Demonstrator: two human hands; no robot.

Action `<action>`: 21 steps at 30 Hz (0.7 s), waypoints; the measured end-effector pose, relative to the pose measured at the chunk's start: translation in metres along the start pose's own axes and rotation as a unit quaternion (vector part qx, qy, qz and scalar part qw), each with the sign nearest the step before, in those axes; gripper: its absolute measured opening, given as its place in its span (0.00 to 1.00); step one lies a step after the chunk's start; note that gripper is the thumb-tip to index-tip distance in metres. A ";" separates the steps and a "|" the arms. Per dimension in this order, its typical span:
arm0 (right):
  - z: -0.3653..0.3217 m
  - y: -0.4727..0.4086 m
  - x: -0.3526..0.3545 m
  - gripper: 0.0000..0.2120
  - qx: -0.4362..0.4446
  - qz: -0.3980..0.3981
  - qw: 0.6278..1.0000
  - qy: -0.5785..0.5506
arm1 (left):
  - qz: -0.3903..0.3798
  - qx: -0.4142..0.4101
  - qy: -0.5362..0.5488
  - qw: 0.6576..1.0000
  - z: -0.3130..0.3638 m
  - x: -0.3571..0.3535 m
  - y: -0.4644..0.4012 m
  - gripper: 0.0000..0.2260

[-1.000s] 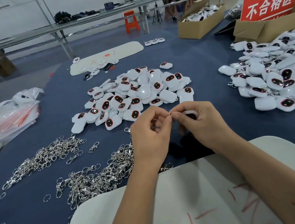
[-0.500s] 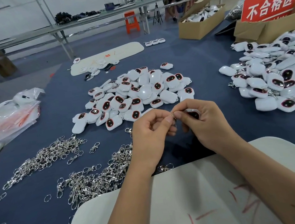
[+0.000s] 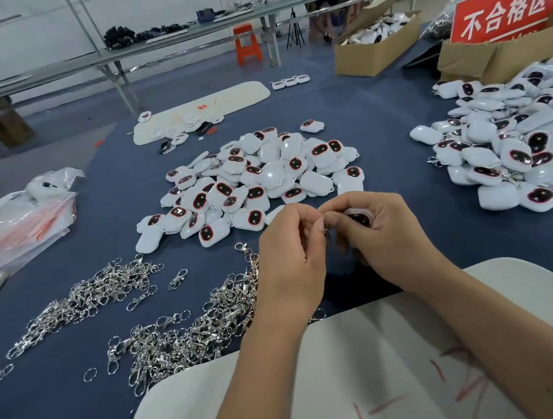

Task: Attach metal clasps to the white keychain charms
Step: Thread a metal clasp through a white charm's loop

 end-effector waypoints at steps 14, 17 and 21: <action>-0.001 0.002 0.005 0.07 -0.026 -0.011 0.995 -0.093 | 0.018 -0.100 -0.129 0.986 0.010 0.001 0.002 0.03; 0.000 0.003 0.005 0.09 -0.007 0.012 0.999 -0.049 | 0.011 -0.095 -0.107 0.990 0.008 0.000 0.002 0.03; -0.004 0.004 0.002 0.11 0.058 0.032 0.995 0.072 | 0.003 -0.079 -0.067 0.995 0.006 0.000 0.003 0.03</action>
Point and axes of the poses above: each hand's wrist, its own y-axis away from the middle knuckle, its own x-axis out of the back of the hand, z = x × y, the point moved 2 cm from there along -y, towards the middle knuckle, and after that the axes turned 15 degrees about -z, right-handed, at the moved point
